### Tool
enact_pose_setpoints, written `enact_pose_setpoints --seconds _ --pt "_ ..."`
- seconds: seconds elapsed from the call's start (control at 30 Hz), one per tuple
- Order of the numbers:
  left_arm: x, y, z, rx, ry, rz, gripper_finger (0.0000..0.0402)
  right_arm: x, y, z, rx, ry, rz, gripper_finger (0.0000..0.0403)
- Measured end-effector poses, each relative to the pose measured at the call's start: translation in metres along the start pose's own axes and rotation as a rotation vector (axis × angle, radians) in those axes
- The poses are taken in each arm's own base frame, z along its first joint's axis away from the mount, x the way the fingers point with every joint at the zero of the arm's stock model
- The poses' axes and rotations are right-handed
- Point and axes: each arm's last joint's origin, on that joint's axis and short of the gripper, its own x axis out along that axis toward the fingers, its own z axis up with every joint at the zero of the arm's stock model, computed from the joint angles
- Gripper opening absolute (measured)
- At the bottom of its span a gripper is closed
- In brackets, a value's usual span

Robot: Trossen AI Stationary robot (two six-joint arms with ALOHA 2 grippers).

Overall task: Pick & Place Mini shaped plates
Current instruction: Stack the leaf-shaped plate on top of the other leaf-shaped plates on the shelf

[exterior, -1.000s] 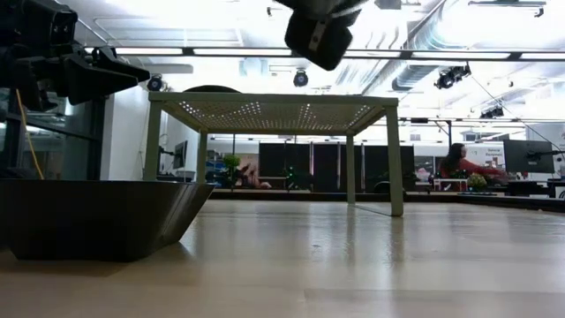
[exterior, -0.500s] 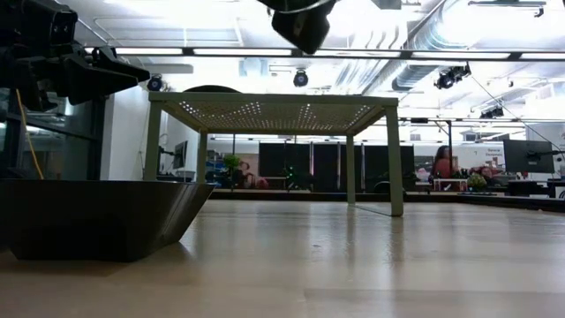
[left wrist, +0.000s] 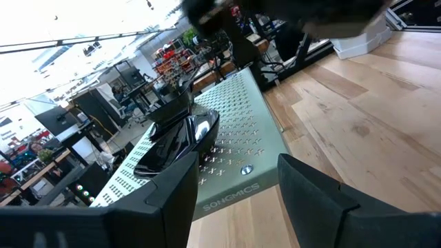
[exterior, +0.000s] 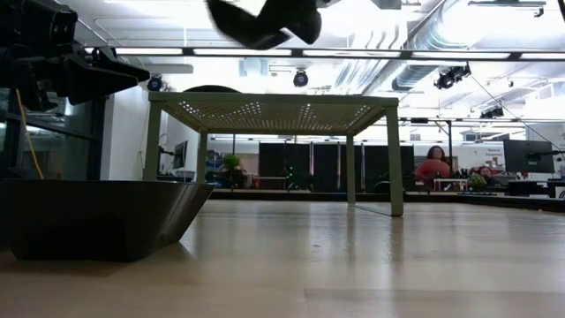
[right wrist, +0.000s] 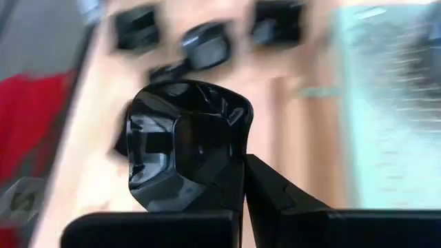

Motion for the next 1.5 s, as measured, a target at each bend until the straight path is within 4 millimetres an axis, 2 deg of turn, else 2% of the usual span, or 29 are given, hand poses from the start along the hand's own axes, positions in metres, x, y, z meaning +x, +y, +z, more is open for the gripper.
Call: enact_pose_setpoints --seconds 0.3,0.4,0.57,0.8,1.0,1.1,1.27,1.4,1.5 --pt "0.0 0.0 0.0 0.0 0.0 0.0 0.0193 -0.003 -0.021 0.007 0.306 -0.174 -0.432 0.0004" --pt "0.0 0.0 0.0 0.0 0.0 0.0 0.0193 -0.004 -0.023 0.008 0.372 -0.227 -0.501 0.0003" --pt "0.0 0.0 0.0 0.0 0.0 0.0 0.0193 -0.004 -0.022 0.017 0.462 -0.342 -0.47 0.0003" --pt "0.0 0.0 0.0 0.0 0.0 0.0 0.0193 -0.001 -0.024 0.023 0.575 -0.479 -0.543 0.0002" --pt "0.0 0.0 0.0 0.0 0.0 0.0 0.0193 -0.002 -0.028 0.03 0.732 -0.61 -0.534 0.0007" --pt "0.0 0.0 0.0 0.0 0.0 0.0 0.0193 0.01 -0.032 0.023 0.822 -0.697 -0.478 0.0004" --pt "0.0 0.0 0.0 0.0 0.0 0.0 0.0193 0.036 -0.047 -0.002 0.936 -0.815 -0.316 0.0003" --pt "0.0 0.0 0.0 0.0 0.0 0.0 0.0193 0.043 -0.053 -0.014 1.007 -0.866 -0.335 0.0002" --pt "0.0 0.0 0.0 0.0 0.0 0.0 0.0193 0.04 -0.052 -0.011 1.015 -0.89 -0.334 0.0002"
